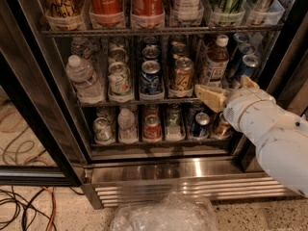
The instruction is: Pick blue plastic bottle from middle shelf of fridge
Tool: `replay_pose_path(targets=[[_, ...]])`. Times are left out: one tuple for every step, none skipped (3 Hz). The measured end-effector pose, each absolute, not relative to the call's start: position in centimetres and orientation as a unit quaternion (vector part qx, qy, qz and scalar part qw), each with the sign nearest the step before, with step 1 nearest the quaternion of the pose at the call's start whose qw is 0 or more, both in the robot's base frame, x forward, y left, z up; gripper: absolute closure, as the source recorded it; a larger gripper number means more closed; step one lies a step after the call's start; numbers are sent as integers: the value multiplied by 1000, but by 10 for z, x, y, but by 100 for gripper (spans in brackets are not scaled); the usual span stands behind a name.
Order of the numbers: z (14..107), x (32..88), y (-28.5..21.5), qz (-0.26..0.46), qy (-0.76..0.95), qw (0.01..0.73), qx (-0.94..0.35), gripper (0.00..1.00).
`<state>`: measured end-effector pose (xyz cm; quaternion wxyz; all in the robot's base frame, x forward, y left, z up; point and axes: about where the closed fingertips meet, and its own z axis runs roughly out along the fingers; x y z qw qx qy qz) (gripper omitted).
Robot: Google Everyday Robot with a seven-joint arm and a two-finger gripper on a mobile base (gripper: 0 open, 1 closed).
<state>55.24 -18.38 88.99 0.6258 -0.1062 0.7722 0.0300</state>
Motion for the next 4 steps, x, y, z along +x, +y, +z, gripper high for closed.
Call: replay_pose_path(targets=[[893, 562, -186, 26, 764, 638, -99, 23], [892, 571, -187, 21, 758, 645, -91, 23], [890, 578, -190, 11, 753, 653, -80, 23], [887, 590, -186, -2, 743, 666, -70, 24]])
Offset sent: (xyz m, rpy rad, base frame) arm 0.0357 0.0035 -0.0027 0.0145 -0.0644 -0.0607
